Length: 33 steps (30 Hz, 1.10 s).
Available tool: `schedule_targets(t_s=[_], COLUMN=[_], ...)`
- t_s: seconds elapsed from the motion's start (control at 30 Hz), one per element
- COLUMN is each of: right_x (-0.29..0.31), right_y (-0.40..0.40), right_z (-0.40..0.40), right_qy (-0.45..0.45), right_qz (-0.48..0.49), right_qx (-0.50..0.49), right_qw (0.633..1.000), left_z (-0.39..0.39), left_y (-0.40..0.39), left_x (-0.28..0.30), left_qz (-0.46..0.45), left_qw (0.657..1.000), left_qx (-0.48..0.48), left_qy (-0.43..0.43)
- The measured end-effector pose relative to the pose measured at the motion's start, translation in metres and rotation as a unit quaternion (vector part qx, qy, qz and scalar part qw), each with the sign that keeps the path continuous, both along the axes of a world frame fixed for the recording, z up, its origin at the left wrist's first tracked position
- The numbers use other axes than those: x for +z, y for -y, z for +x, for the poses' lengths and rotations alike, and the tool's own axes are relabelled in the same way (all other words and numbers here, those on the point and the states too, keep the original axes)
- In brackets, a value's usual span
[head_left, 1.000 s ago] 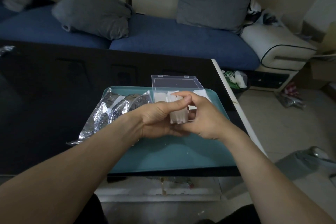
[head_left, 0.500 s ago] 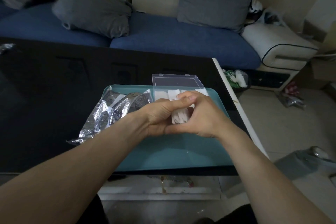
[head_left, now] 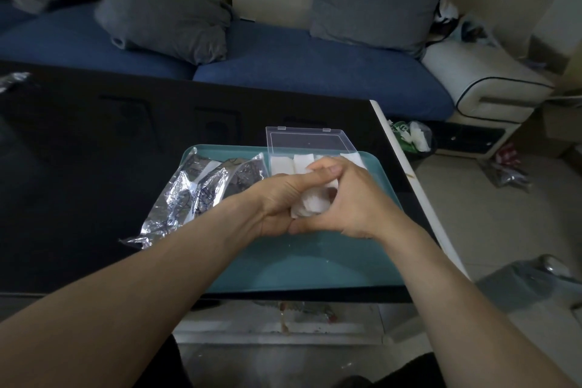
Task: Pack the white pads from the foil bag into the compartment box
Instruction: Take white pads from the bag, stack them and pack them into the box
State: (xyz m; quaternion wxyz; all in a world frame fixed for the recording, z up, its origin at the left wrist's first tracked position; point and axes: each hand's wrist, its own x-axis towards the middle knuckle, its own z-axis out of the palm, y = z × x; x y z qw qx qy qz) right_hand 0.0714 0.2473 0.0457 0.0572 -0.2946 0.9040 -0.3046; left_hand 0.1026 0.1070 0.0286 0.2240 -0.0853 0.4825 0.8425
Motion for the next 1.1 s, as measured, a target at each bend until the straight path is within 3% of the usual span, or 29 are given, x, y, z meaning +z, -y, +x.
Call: schedule_targets(t_s=[0.13, 0.3, 0.63, 0.77, 0.87, 1.1], right_x=[-0.002, -0.001, -0.002, -0.007, 0.004, 0.002], right_y=[0.001, 0.000, 0.001, -0.005, -0.017, -0.025], right_z=[0.000, 0.001, 0.002, 0.001, -0.001, -0.009], right_qy=[0.028, 0.042, 0.061, 0.196, 0.254, 0.286], right_qz=[0.031, -0.029, -0.023, -0.016, -0.069, -0.214], right_qx=[-0.003, -0.003, -0.012, 0.033, 0.039, 0.048], right_qw=[0.999, 0.999, 0.998, 0.980, 0.964, 0.933], left_z=[-0.002, -0.002, 0.000, -0.001, 0.002, 0.004], left_y=[0.001, -0.001, -0.004, -0.001, 0.000, -0.006], left_x=[0.005, 0.003, 0.009, 0.004, 0.004, 0.012], left_qz=[0.000, -0.002, 0.023, -0.013, -0.050, -0.065], left_qw=[1.000, 0.999, 1.000, 1.000, 0.997, 0.989], left_qx=[0.021, 0.052, 0.001, -0.012, -0.048, -0.089], left_qy=[-0.002, 0.009, -0.021, -0.011, -0.036, -0.103])
